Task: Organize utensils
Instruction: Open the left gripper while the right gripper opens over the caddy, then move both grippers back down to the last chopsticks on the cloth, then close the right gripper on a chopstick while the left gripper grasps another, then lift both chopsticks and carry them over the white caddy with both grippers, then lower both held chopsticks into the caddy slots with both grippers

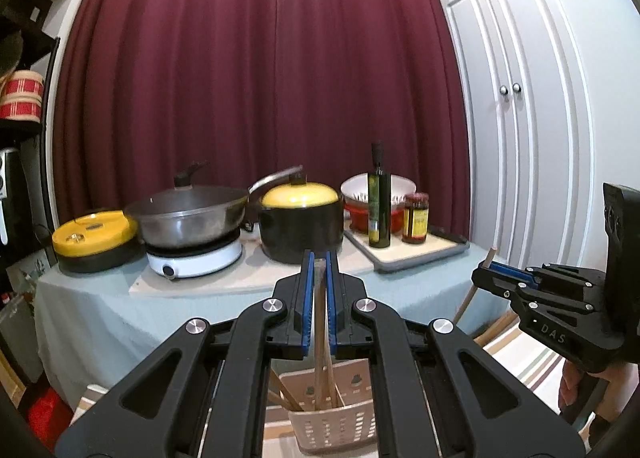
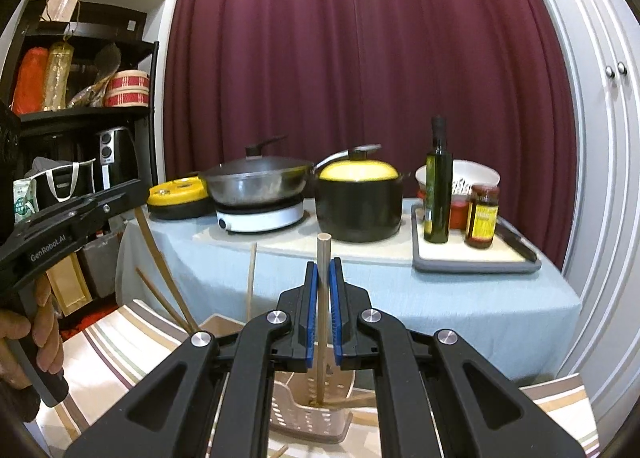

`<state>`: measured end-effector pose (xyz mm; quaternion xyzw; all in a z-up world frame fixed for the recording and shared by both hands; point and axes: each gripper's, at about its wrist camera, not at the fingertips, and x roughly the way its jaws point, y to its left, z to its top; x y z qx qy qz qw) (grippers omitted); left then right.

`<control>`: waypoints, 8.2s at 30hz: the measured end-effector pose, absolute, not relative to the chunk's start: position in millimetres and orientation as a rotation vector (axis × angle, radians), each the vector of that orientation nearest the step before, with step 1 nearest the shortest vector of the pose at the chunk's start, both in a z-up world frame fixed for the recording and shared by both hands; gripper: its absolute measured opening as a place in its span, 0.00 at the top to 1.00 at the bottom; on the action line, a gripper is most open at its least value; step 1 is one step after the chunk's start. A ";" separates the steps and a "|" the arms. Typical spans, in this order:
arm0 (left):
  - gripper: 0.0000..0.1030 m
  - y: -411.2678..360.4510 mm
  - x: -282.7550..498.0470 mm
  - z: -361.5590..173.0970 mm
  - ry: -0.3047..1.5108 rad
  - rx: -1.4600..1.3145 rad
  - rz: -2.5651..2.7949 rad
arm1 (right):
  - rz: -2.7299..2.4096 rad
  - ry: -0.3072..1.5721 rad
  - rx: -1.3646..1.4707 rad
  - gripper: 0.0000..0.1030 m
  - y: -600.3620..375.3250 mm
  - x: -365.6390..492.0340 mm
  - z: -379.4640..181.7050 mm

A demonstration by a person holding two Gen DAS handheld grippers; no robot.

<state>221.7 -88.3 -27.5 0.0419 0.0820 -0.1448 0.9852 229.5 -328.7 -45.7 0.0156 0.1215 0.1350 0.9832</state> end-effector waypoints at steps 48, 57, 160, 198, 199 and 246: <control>0.56 -73.5 80.7 -212.6 0.595 0.069 -0.212 | 0.155 0.627 0.132 0.70 -385.9 62.5 -231.0; 0.56 -87.0 73.3 -239.7 0.653 0.089 -0.240 | 0.121 0.694 0.159 0.70 -387.4 67.2 -251.2; 0.94 -47.3 40.4 -118.0 0.375 0.070 -0.218 | 0.216 0.245 0.098 0.94 -332.0 57.4 -105.2; 0.94 -50.2 102.7 -105.7 0.361 0.088 -0.191 | 0.212 0.236 0.060 0.94 -322.8 109.0 -87.2; 0.94 -50.6 103.1 -106.1 0.362 0.086 -0.191 | 0.214 0.238 0.063 0.94 -323.0 109.1 -87.0; 0.94 -91.9 154.9 41.7 0.057 0.070 -0.254 | 0.290 -0.022 -0.029 0.94 -312.6 151.5 44.9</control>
